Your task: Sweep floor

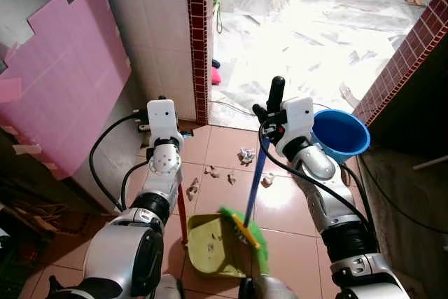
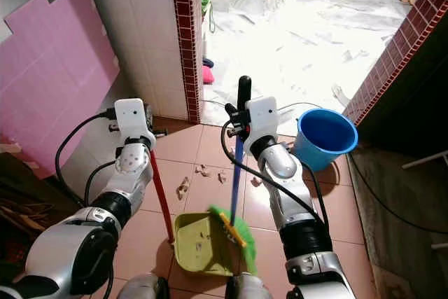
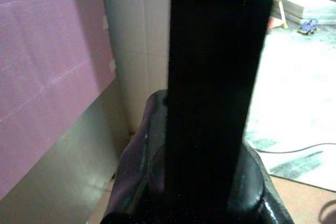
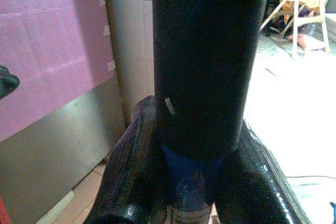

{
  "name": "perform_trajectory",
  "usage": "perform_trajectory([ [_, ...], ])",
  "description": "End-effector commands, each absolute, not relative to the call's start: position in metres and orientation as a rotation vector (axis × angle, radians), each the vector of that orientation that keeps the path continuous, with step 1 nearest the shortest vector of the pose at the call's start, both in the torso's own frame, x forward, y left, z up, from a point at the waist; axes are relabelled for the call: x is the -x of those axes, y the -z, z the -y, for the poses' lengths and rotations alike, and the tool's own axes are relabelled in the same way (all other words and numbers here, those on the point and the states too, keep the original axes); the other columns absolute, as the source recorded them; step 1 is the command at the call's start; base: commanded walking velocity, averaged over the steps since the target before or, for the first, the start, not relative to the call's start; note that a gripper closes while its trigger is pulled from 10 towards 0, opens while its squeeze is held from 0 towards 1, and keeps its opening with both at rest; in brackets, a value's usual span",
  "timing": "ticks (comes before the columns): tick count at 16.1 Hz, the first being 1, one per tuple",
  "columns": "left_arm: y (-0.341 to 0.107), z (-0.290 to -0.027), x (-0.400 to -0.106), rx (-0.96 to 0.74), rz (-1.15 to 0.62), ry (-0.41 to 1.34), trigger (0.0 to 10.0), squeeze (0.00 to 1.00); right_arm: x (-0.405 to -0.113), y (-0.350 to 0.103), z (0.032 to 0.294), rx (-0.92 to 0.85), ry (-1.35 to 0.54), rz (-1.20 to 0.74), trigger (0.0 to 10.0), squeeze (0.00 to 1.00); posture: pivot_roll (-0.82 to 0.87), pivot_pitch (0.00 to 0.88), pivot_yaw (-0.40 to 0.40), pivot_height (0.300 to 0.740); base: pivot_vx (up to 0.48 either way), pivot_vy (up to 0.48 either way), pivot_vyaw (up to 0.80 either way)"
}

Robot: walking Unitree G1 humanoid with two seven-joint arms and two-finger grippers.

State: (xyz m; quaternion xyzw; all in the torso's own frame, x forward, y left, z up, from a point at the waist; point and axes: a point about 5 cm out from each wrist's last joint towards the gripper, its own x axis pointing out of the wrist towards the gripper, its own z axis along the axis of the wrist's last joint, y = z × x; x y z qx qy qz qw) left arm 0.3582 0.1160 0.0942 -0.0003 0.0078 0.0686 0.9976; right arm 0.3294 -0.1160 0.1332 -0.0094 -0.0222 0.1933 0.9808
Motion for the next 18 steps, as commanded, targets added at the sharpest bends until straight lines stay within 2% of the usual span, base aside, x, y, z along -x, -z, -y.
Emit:
perform_trajectory([
  [1, -0.087, -0.114, -0.357, -0.006, -0.074, -0.126, 10.0, 0.0, -0.334, -0.153, 0.118, 0.006, -0.379, 0.107, 10.0, 0.0, -0.18, 0.0, -0.017, 0.74, 0.0, 0.0, 0.0],
  [4, -0.088, -0.109, -0.36, 0.008, -0.106, -0.115, 10.0, 0.0, -0.337, -0.168, 0.115, -0.103, -0.403, 0.094, 10.0, 0.0, -0.2, 0.0, -0.014, 0.74, 0.0, 0.0, 0.0],
  [9, -0.091, -0.109, -0.362, 0.027, -0.106, -0.114, 10.0, 0.0, -0.34, -0.217, 0.11, -0.342, -0.516, 0.134, 10.0, 0.0, -0.21, 0.0, -0.005, 0.74, 0.0, 0.0, 0.0],
  [10, -0.093, -0.111, -0.364, 0.041, -0.103, -0.123, 10.0, 0.0, -0.341, -0.239, 0.109, -0.403, -0.572, 0.165, 10.0, 0.0, -0.22, 0.0, -0.004, 0.74, 0.0, 0.0, 0.0],
  [13, -0.098, -0.115, -0.367, 0.084, -0.096, -0.141, 10.0, 0.0, -0.343, -0.255, 0.111, -0.381, -0.609, 0.21, 10.0, 0.0, -0.22, 0.0, -0.003, 0.74, 0.0, 0.0, 0.0],
  [14, -0.101, -0.118, -0.369, 0.104, -0.093, -0.15, 10.0, 0.0, -0.344, -0.262, 0.113, -0.343, -0.612, 0.244, 10.0, 0.0, -0.22, 0.0, -0.004, 0.74, 0.0, 0.0, 0.0],
  [15, -0.104, -0.121, -0.371, 0.076, -0.081, -0.165, 10.0, 0.0, -0.346, -0.272, 0.119, -0.238, -0.588, 0.307, 10.0, 0.0, -0.22, 0.0, -0.005, 0.74, 0.0, 0.0, 0.0],
  [16, -0.109, -0.121, -0.372, 0.04, -0.053, -0.162, 10.0, 0.0, -0.347, -0.275, 0.124, -0.206, -0.559, 0.332, 10.0, 0.0, -0.22, 0.0, -0.008, 0.74, 0.0, 0.0, 0.0],
  [17, -0.111, -0.122, -0.373, 0.027, -0.039, -0.168, 10.0, 0.0, -0.347, -0.275, 0.126, -0.195, -0.54, 0.334, 10.0, 0.0, -0.21, 0.0, -0.015, 0.74, 0.0, 0.0, 0.0],
  [18, -0.119, -0.124, -0.375, 0.006, 0.004, -0.154, 10.0, 0.0, -0.349, -0.267, 0.134, -0.101, -0.464, 0.324, 10.0, 0.0, -0.18, 0.0, -0.023, 0.74, 0.0, 0.0, 0.0],
])
